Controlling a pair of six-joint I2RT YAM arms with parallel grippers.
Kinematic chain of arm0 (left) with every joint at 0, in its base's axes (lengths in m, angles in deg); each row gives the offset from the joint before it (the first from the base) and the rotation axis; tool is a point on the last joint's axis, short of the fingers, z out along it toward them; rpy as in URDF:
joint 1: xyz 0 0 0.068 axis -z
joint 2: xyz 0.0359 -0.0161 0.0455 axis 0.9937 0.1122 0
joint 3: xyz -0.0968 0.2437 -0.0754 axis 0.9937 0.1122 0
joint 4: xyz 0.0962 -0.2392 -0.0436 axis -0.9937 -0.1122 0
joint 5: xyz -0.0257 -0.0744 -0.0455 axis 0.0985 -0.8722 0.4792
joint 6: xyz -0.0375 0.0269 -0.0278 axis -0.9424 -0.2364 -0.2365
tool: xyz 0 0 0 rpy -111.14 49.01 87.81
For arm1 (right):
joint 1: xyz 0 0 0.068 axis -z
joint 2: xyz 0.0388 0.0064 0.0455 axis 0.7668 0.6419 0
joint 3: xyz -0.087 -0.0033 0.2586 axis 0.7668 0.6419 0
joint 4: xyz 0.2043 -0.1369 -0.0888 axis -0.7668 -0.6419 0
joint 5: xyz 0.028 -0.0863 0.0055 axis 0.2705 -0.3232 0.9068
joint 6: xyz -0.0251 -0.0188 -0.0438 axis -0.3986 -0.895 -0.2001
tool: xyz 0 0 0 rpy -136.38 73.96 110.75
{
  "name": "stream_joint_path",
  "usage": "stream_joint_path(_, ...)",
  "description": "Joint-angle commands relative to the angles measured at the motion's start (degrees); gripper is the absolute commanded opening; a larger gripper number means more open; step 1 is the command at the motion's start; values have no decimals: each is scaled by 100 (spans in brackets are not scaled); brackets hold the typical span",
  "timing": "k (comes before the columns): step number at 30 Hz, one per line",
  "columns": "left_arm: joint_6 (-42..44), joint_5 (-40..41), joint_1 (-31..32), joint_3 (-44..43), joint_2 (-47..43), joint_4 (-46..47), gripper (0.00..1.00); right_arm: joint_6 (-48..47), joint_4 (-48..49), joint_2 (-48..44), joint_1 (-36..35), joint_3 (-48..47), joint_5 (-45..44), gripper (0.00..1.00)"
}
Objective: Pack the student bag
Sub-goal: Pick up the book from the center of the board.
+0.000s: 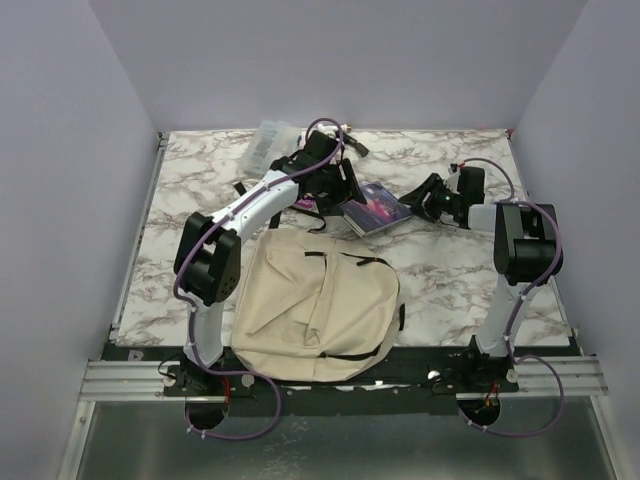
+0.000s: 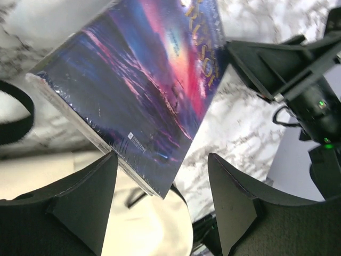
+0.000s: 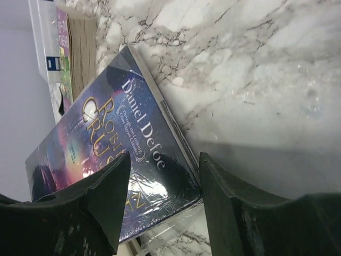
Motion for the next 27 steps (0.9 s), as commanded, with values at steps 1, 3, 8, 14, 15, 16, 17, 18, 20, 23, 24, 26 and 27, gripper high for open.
stream_joint_path(1,-189,-696,422,801,-656,710,70,164,-74,-498,-191,317,711,57)
stream_joint_path(3,-277,-746,523,1209,-865,887,70,167,-118,-610,-191,497,705,57)
stream_joint_path(8,-451,-723,765,2060,-1227,1218,71,-18,-849,-906,-190,615,80,63)
stream_joint_path(14,-347,-475,766,2714,-1521,1285,78,170,-1323,-1173,92,731,-591,83)
stream_joint_path(15,-324,-399,749,2789,-1611,1289,81,227,-1264,-1267,154,815,-585,86)
stream_joint_path(16,-294,-342,743,2869,-1688,1294,83,232,-1274,-1330,201,857,-544,88)
stream_joint_path(17,-241,-331,746,2910,-1768,1294,84,186,-1328,-1384,215,871,-484,89)
stream_joint_path(18,-191,-330,733,2945,-1829,1294,86,161,-1364,-1437,220,897,-380,90)
stream_joint_path(20,-53,-370,738,3021,-1991,1348,89,258,-1201,-1561,216,1151,-118,91)
stream_joint_path(23,160,-556,730,3243,-2339,1656,93,718,-334,-1801,208,1940,420,91)
stream_joint_path(24,206,-606,737,3366,-2476,1779,94,972,155,-1857,205,2265,605,91)
stream_joint_path(26,330,-703,734,3585,-2800,2048,96,1516,888,-1954,200,2755,832,90)
stream_joint_path(27,394,-758,736,3651,-2929,2149,96,1729,1278,-1996,172,2959,897,90)
